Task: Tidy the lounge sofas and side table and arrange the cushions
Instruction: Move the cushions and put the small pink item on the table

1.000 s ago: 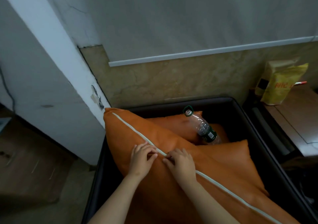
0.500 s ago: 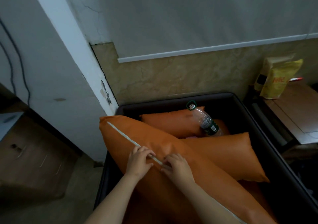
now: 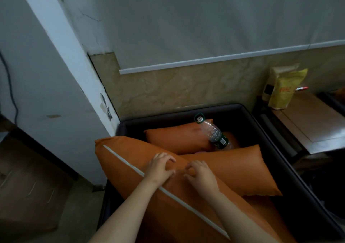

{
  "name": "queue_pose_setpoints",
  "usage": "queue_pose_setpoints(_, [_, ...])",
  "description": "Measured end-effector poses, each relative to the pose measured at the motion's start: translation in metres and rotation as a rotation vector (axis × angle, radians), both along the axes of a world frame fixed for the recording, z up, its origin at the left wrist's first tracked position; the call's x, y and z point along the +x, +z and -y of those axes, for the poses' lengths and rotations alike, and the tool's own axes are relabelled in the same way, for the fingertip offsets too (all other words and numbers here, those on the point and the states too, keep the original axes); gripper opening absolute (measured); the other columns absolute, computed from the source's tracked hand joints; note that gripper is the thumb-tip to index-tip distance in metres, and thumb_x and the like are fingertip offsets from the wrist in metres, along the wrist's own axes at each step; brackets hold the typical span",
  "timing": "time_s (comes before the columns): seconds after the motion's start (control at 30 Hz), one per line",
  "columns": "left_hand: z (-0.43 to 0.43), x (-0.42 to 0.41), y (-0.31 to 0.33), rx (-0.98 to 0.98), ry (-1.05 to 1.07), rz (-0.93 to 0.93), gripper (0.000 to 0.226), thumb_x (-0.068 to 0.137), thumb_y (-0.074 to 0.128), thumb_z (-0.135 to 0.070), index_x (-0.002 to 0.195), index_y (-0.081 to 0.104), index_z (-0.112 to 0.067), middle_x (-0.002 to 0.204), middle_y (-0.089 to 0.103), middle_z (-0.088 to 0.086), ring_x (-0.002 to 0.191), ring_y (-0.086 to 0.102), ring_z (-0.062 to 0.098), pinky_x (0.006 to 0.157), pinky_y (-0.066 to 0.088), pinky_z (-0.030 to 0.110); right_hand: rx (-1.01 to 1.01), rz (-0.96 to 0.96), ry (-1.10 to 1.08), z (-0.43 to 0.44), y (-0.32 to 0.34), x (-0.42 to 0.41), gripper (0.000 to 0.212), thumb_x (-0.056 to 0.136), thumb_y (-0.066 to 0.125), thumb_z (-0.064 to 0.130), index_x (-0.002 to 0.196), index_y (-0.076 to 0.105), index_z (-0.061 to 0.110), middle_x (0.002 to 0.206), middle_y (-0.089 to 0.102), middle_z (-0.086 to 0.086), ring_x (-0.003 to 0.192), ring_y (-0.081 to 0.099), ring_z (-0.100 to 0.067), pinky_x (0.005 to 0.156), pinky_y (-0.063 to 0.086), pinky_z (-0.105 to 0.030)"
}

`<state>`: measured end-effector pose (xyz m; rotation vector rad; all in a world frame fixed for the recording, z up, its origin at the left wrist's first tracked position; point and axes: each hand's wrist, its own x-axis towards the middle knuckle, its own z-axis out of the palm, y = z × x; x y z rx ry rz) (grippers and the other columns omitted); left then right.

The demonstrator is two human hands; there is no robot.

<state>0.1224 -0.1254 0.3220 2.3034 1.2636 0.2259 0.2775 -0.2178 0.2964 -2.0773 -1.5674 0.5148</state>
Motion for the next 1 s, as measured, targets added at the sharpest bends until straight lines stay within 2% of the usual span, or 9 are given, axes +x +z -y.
queue_pose_setpoints(0.23, [-0.015,0.052,-0.006,-0.065,-0.065,0.059,0.026,0.085,0.071,-0.023,0.109,0.062,-0.029,0.122,0.052,-0.01,0.121,0.042,0.013,0.103,0.037,0.03,0.014,0.016,-0.119,-0.002,0.0,0.049,0.027,0.083,0.071,0.028,0.109,0.064,0.023,0.114,0.061,0.005,0.114,0.05,-0.016,0.092,0.043,-0.03])
queue_pose_setpoints(0.4, [-0.027,0.095,-0.017,-0.083,-0.08,0.059,0.027,0.083,0.072,-0.021,0.109,0.064,-0.026,0.121,0.054,-0.008,0.118,0.044,0.014,0.103,0.035,0.03,0.026,0.009,-0.156,-0.012,-0.004,0.088,0.028,0.082,0.074,0.027,0.107,0.066,0.018,0.114,0.064,0.003,0.112,0.053,-0.018,0.092,0.044,-0.03])
queue_pose_setpoints(0.67, [-0.051,0.155,-0.047,-0.171,-0.025,0.04,0.027,0.081,0.073,-0.019,0.106,0.065,-0.023,0.115,0.056,-0.005,0.111,0.048,0.016,0.098,0.039,0.03,-0.1,-0.105,-0.178,-0.039,-0.034,0.151,0.028,0.084,0.072,0.028,0.11,0.064,0.021,0.121,0.061,0.002,0.115,0.056,-0.016,0.092,0.045,-0.028])
queue_pose_setpoints(0.77, [-0.06,0.171,-0.062,-0.23,0.033,0.074,0.025,0.079,0.075,-0.016,0.102,0.067,-0.021,0.109,0.057,-0.005,0.108,0.051,0.017,0.096,0.041,0.032,-0.12,-0.139,-0.172,-0.05,-0.046,0.169,0.027,0.084,0.072,0.028,0.109,0.064,0.02,0.118,0.062,0.001,0.109,0.057,-0.017,0.087,0.046,-0.029])
queue_pose_setpoints(0.87, [-0.069,0.183,-0.082,-0.275,0.094,0.104,0.025,0.078,0.076,-0.012,0.101,0.067,-0.017,0.104,0.055,-0.003,0.105,0.053,0.018,0.09,0.039,0.022,-0.147,-0.159,-0.154,-0.062,-0.061,0.183,0.027,0.084,0.072,0.026,0.109,0.064,0.019,0.117,0.062,0.001,0.11,0.057,-0.017,0.087,0.045,-0.029])
queue_pose_setpoints(1.0, [-0.071,0.186,-0.108,-0.344,0.149,0.088,0.026,0.081,0.075,-0.01,0.105,0.066,-0.013,0.108,0.052,-0.001,0.105,0.055,0.016,0.08,0.033,0.014,-0.184,-0.182,-0.139,-0.072,-0.078,0.192,0.027,0.085,0.071,0.025,0.11,0.064,0.017,0.119,0.061,0.0,0.113,0.055,-0.017,0.087,0.041,-0.026])
